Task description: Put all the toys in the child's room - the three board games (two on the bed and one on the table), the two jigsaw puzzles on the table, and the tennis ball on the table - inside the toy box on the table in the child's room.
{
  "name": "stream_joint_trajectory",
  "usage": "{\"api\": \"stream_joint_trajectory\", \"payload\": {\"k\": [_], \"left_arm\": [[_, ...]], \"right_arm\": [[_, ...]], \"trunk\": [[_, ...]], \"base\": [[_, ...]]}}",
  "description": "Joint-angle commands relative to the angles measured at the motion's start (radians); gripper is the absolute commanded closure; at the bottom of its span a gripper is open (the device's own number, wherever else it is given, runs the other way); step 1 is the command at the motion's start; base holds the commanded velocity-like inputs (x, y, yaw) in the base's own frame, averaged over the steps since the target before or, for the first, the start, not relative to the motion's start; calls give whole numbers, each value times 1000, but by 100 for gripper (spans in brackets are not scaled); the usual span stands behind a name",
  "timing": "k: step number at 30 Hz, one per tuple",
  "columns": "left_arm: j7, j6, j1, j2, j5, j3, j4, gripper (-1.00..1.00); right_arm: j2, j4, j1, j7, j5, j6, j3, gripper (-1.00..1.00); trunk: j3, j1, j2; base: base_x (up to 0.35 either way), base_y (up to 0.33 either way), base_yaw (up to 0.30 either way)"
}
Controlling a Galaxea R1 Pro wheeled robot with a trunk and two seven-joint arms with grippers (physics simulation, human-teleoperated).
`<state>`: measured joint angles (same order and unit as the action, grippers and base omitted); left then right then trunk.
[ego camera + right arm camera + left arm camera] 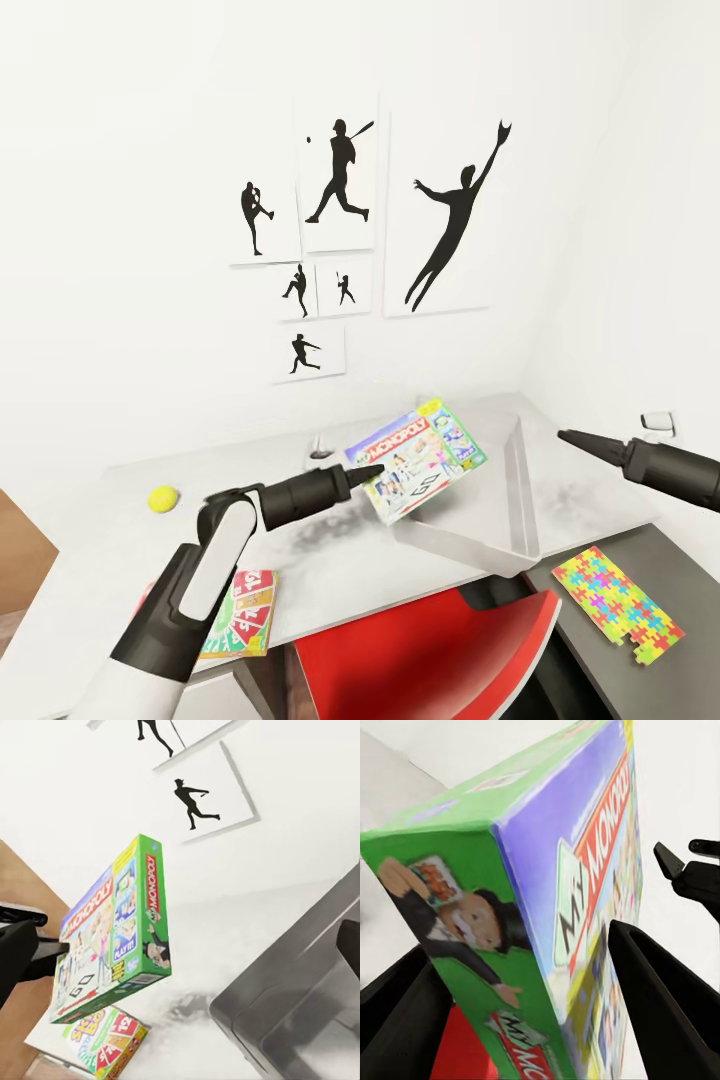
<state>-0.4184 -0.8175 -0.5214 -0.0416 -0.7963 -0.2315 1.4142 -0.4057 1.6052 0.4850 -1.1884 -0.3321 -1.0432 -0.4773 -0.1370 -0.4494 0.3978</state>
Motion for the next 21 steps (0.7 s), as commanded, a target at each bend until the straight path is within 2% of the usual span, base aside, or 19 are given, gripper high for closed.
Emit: {"api": "stream_joint_trajectory", "payload": {"k": [1, 12, 21], "left_arm": [[-2, -5, -1, 0, 3, -7, 1, 100], [-1, 4, -2, 1, 23, -50, 3, 100], [-1, 7, -2, -3, 53, -83, 6, 100]], "right_arm": [[-1, 0, 1, -7, 1, -4, 0, -100], [-1, -1, 0, -16, 1, -4, 2, -100], [-1, -2, 0, -19, 0, -4, 6, -100]], "trunk": [[-2, -1, 2], [-2, -1, 2], [-2, -1, 2]], "base": [[0, 0, 0], [0, 0, 0], [0, 0, 0]]}}
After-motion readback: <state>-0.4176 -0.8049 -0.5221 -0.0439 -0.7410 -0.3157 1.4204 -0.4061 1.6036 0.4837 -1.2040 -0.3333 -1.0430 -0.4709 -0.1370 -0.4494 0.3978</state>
